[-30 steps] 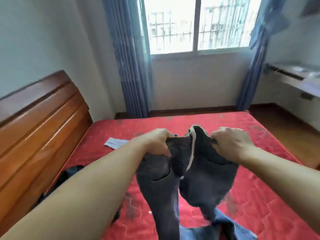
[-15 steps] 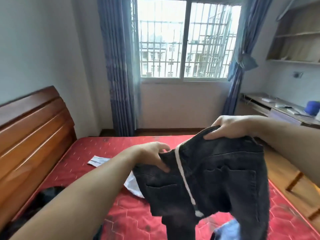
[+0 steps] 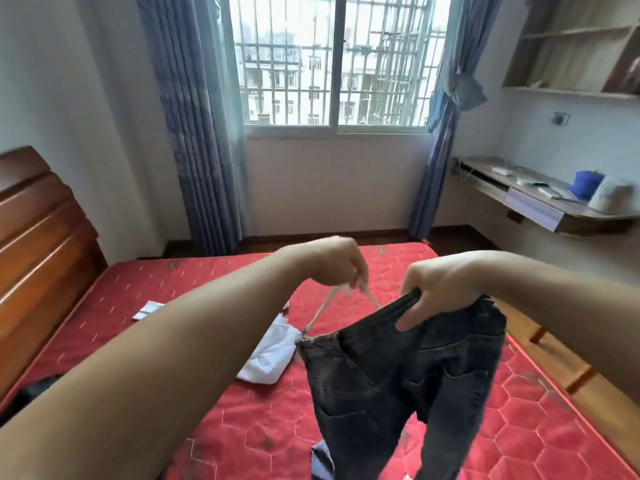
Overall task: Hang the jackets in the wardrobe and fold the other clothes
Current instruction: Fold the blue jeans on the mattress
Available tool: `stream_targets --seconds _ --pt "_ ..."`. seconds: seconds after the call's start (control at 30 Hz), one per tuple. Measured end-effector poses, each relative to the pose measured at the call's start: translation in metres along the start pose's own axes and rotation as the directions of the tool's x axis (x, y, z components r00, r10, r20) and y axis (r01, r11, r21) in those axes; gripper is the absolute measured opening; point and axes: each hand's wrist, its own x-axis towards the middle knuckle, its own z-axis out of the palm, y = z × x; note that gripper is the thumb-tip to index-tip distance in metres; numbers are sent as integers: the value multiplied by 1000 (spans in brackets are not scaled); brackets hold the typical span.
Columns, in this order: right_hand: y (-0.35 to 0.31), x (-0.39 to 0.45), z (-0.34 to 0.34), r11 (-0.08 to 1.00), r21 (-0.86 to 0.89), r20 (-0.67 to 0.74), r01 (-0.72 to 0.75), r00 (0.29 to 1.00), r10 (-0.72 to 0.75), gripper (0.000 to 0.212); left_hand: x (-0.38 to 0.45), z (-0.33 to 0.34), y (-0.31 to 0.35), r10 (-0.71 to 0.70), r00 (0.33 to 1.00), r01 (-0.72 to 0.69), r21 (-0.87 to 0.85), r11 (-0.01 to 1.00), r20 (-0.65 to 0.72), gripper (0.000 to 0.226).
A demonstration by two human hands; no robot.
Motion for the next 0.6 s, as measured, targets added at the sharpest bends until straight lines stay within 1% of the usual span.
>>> stream_targets --seconds 0.03,0.07,0.1,0.13,0.17,0.2,0.23,0.27,0.3,0.33,0.4,0.43,0.47,0.5,0.53,0.57,0.6 --pt "6 4 2 999 -14 -6 35 999 -35 34 12 2 7 47 991 -45 20 999 -127 29" --pt "14 9 5 997 -18 -15 74 997 -74 34 23 8 14 69 973 -60 45 997 -219 38" --pt "23 13 6 994 -9 -30 108 994 -108 34 32 16 22 61 969 -46 66 997 -241 53" --pt "35 16 6 991 9 -51 133 990 -132 33 39 25 29 22 981 -10 62 998 -195 60" --pt "48 19 4 988 33 -73 152 986 -150 31 46 35 32 -35 992 38 22 999 -118 56" --pt "62 22 2 984 58 -88 170 982 -165 30 51 45 34 -111 994 110 -43 993 -3 45" --pt "78 25 0 977 97 -103 188 979 -179 30 53 54 33 -205 972 219 -118 969 118 43" --pt "94 28 -2 967 151 -125 207 974 -189 29 52 60 33 -290 933 329 -182 927 211 55" --pt "112 32 -3 952 213 -154 220 970 -189 27 49 63 34 -371 887 432 -211 877 273 69" --pt "128 36 -3 934 273 -186 231 965 -185 23 46 66 34 -442 856 499 -206 842 267 75" --pt "158 46 -1 879 409 -248 247 957 -154 22 47 73 34 -498 852 521 -164 838 161 69" --pt "171 51 1 825 510 -269 243 956 -116 23 46 80 33 -481 865 500 -171 849 140 62" --pt "182 54 3 744 626 -280 233 958 -64 23 42 85 37 -455 879 477 -230 848 143 53" --pt "192 59 6 641 737 -285 217 958 4 23 40 94 35 -422 887 461 -349 816 186 47" --pt "201 64 9 520 829 -280 204 957 71 26 39 104 33 -381 895 446 -485 752 234 48" --pt "207 71 12 405 893 -267 197 956 123 28 41 117 29 -342 905 426 -579 695 254 50" --pt "210 77 15 322 928 -245 185 956 159 28 44 128 26 -322 911 412 -607 680 258 48"
